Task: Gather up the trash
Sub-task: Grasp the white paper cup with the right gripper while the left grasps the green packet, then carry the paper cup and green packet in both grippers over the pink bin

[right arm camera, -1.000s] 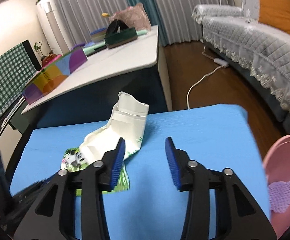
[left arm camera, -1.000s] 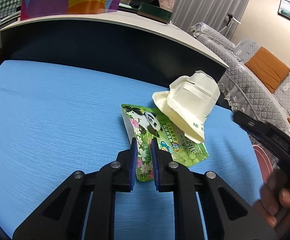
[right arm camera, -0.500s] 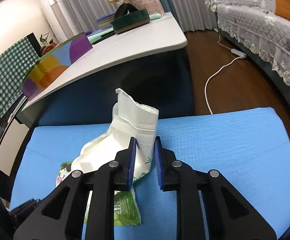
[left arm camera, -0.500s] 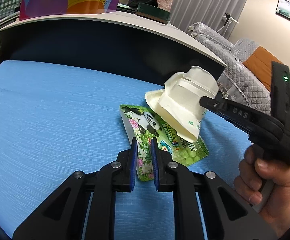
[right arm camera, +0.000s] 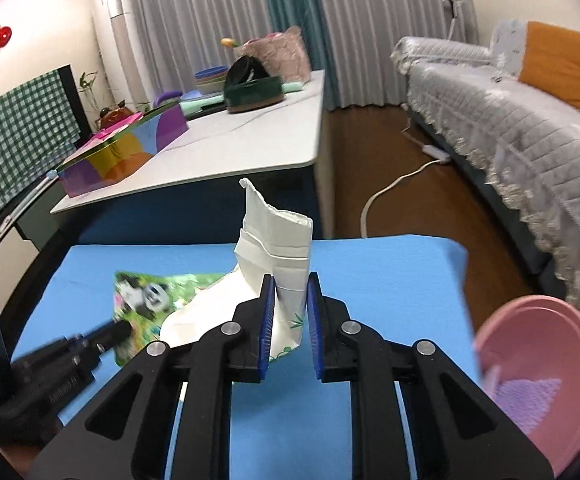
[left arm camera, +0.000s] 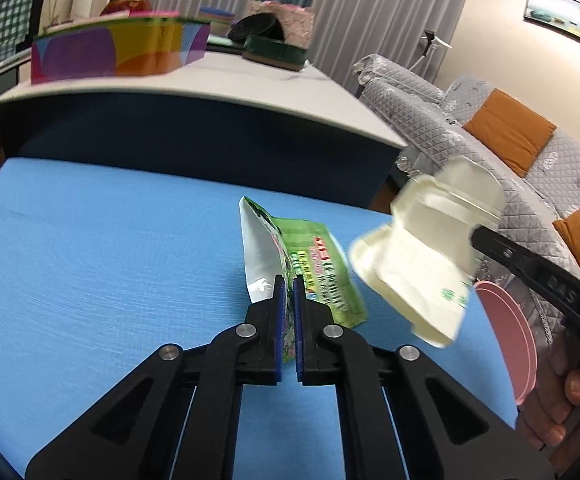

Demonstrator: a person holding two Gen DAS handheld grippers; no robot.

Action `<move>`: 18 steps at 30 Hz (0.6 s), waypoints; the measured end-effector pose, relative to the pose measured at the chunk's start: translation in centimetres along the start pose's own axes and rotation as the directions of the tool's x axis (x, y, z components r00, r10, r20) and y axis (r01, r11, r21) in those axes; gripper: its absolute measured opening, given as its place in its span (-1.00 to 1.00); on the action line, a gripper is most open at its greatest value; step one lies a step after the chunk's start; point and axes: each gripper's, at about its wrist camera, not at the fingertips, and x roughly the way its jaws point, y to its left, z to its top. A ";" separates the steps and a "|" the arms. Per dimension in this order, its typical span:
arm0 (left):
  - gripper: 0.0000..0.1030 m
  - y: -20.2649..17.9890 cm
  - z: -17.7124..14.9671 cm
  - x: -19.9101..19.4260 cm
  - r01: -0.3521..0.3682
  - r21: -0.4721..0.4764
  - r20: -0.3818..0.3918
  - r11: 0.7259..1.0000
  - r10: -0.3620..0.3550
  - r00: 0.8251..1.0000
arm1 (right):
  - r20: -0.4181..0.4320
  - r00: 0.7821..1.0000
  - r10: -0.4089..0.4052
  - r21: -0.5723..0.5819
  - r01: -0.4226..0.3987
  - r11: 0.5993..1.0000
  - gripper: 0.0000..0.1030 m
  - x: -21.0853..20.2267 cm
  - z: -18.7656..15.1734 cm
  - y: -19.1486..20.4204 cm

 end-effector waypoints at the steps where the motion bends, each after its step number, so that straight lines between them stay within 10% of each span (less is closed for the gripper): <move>1: -0.95 -0.4 0.0 -0.7 0.003 0.010 0.009 1.000 -0.003 1.000 | 0.008 1.000 -0.020 -0.003 0.020 1.000 -0.68 -1.4 -0.2 -0.4; 18: -0.99 -5.1 0.0 -8.4 0.030 0.168 0.111 0.985 -0.049 0.993 | 0.104 0.988 -0.114 -0.109 0.125 0.986 -0.68 -14.0 -0.9 -2.4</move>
